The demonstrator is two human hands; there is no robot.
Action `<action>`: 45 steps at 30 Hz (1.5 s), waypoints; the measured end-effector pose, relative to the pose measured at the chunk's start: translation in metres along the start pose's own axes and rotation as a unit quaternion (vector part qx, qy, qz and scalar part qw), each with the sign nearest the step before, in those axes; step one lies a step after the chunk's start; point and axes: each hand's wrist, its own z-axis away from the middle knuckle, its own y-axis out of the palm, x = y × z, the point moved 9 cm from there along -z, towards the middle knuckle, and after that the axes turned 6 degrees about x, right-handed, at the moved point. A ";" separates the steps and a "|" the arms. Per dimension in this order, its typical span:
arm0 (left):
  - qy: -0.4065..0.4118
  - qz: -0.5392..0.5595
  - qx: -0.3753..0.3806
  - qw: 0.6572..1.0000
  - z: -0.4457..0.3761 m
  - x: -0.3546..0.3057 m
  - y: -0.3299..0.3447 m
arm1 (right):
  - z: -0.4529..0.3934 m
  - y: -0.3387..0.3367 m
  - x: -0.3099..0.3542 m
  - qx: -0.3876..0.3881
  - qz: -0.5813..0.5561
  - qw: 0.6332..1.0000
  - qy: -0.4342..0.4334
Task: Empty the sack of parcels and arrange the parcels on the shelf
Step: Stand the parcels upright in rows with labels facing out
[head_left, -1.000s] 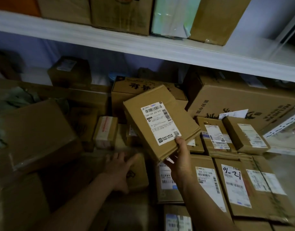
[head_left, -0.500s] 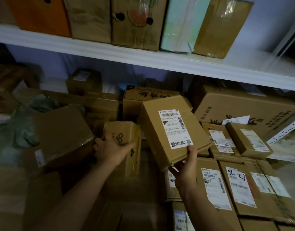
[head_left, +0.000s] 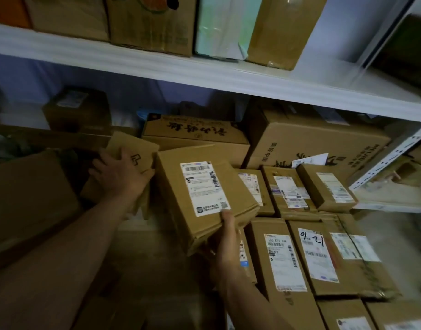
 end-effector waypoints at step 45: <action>-0.194 0.470 0.456 0.730 0.165 0.064 0.109 | 0.017 -0.001 0.010 0.004 0.648 0.758 -0.079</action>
